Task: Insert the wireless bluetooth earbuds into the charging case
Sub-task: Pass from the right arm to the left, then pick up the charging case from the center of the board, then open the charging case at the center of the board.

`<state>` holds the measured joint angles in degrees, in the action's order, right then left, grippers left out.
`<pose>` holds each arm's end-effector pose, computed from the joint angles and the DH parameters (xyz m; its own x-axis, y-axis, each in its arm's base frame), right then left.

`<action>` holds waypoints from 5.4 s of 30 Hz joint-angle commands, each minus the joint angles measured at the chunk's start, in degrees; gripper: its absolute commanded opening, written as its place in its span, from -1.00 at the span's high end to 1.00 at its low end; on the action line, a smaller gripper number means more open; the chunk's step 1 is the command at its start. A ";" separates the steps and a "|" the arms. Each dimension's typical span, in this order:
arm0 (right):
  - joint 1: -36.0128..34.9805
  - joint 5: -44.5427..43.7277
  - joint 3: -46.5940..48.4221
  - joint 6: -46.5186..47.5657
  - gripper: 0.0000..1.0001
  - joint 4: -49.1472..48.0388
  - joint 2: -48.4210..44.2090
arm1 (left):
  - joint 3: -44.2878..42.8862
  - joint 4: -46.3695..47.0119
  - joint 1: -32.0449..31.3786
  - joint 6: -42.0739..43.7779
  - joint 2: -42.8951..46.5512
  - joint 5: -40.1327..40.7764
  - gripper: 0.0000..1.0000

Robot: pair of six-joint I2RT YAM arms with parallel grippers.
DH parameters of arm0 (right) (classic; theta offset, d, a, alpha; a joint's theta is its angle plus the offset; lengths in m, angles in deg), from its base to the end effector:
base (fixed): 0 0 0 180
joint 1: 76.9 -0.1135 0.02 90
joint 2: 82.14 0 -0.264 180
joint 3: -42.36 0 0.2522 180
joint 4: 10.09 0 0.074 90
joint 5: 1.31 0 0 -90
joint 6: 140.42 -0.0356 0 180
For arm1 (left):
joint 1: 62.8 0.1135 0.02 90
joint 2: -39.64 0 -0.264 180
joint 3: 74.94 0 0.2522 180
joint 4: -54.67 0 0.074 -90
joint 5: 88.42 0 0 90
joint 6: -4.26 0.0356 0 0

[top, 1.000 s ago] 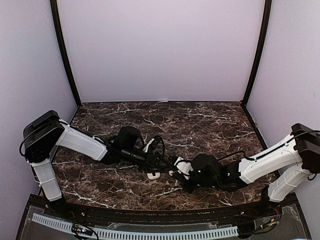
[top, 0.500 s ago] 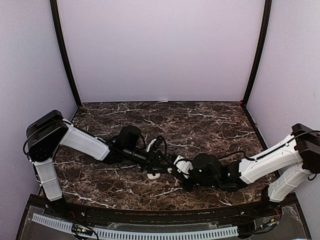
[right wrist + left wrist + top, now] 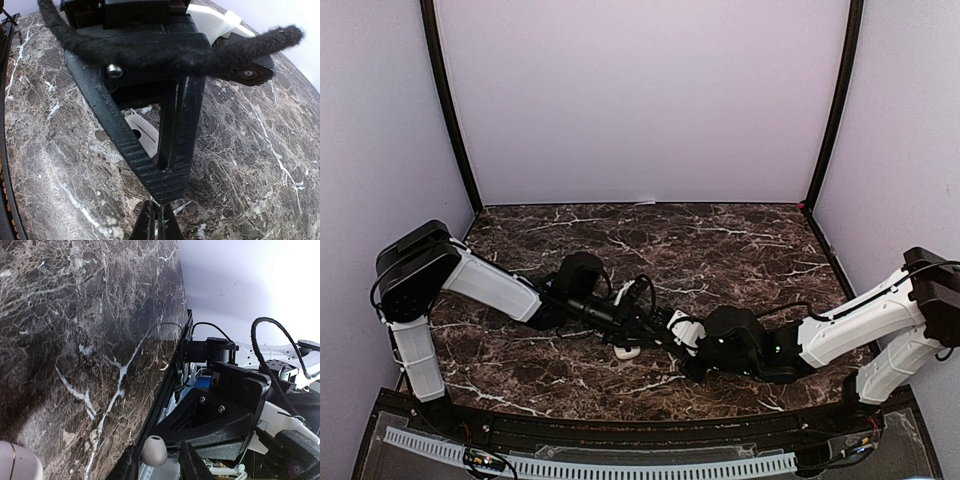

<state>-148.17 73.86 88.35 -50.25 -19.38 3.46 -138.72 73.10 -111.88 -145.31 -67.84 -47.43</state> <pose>0.1010 0.2695 0.1612 -0.1596 -0.4796 -0.8628 -0.8450 0.5182 -0.1318 0.2218 -0.2969 0.1495 -0.9545 0.2377 -0.1802 0.2364 0.2345 -0.9429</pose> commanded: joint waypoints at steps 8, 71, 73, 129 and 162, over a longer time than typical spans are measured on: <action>-0.74 0.49 0.92 0.62 1.00 -2.38 0.44 | -0.46 1.16 -0.14 0.44 -0.45 -1.20 0.51; 16.68 43.31 21.25 -3.36 -0.17 6.83 27.56 | 12.93 -30.88 13.84 29.84 29.61 9.38 0.67; 16.05 43.01 21.49 -2.89 -0.14 6.96 28.04 | 12.91 -30.81 13.84 29.99 29.68 9.34 0.67; 1.84 18.42 21.43 5.81 0.53 7.75 27.18 | 17.84 -30.59 9.88 28.23 30.84 7.29 0.65; 1.92 4.68 14.87 -3.68 0.67 8.07 18.55 | 15.98 -12.73 5.11 25.65 14.19 9.86 0.65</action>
<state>-146.14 78.11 102.38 -52.90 -12.71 20.83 -120.80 55.22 -105.95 -118.84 -51.47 -38.18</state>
